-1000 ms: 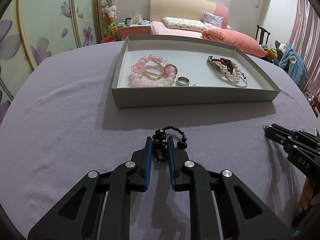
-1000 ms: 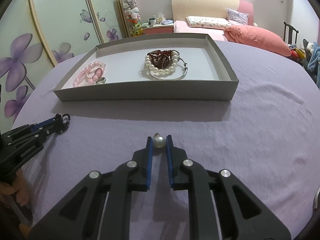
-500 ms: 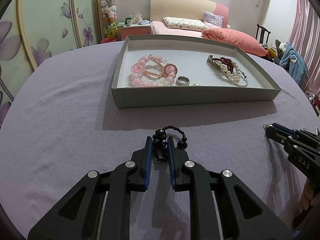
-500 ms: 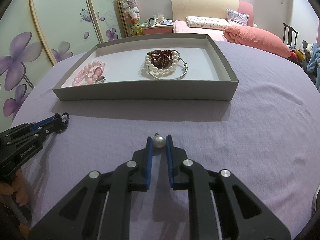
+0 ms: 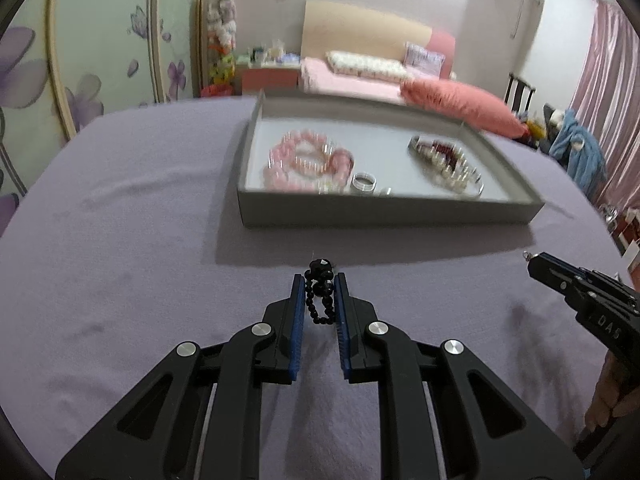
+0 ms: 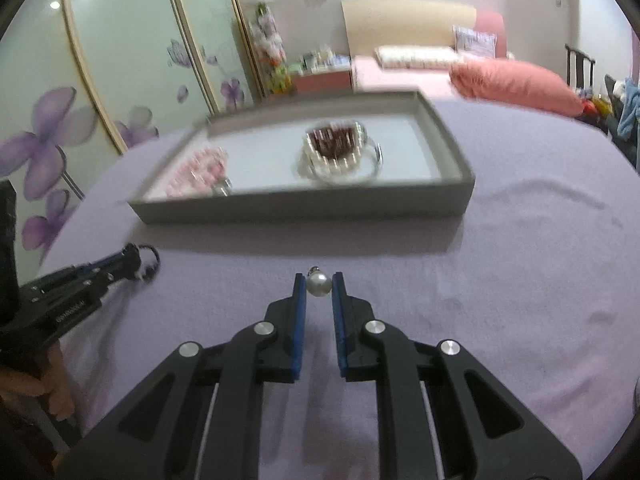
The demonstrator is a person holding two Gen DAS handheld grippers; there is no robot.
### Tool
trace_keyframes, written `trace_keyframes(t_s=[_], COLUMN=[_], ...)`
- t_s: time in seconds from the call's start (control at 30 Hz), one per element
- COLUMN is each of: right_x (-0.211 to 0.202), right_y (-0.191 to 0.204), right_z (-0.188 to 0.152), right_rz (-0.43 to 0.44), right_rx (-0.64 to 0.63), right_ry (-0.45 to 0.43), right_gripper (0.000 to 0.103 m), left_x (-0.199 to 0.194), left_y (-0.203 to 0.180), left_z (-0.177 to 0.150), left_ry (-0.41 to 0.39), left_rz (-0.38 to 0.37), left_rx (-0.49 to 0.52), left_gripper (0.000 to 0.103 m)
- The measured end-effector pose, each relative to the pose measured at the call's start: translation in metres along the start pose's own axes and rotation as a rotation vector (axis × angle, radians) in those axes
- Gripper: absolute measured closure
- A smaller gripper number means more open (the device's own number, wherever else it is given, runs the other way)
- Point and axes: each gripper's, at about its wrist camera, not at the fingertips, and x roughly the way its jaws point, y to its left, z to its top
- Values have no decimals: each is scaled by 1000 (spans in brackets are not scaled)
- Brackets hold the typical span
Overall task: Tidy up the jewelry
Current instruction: 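Lift the black bracelet with the left tool while the right tool lifts the earring over the tray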
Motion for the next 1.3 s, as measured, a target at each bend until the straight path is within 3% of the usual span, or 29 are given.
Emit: trace_keyframes(t_s=[0.17,0.33,0.53,0.83,1.3], right_x=[-40,-73,-85,-83,-63], right_y=[11,26,34,36,42], right_z=[12,17,23,29,50], right_rz=[27,-15,-80,-125,-147], right_rx=[-19,-82,-112,-113,-116], right_ry=[-165,-337,-451,-509,-547], right_gripper=[90,90,89,89,89], left_x=[-37,-63,-81,-78,-66], left_y=[-9,-27,-42,-46,-45], left_z=[3,9,17,25,41], left_ry=[-146,-278,-405,-452,-464], left_rz=[0,46,98,87,71], left_rx=[23,64,102,89,74], left_gripper=[88,88,88,88,88])
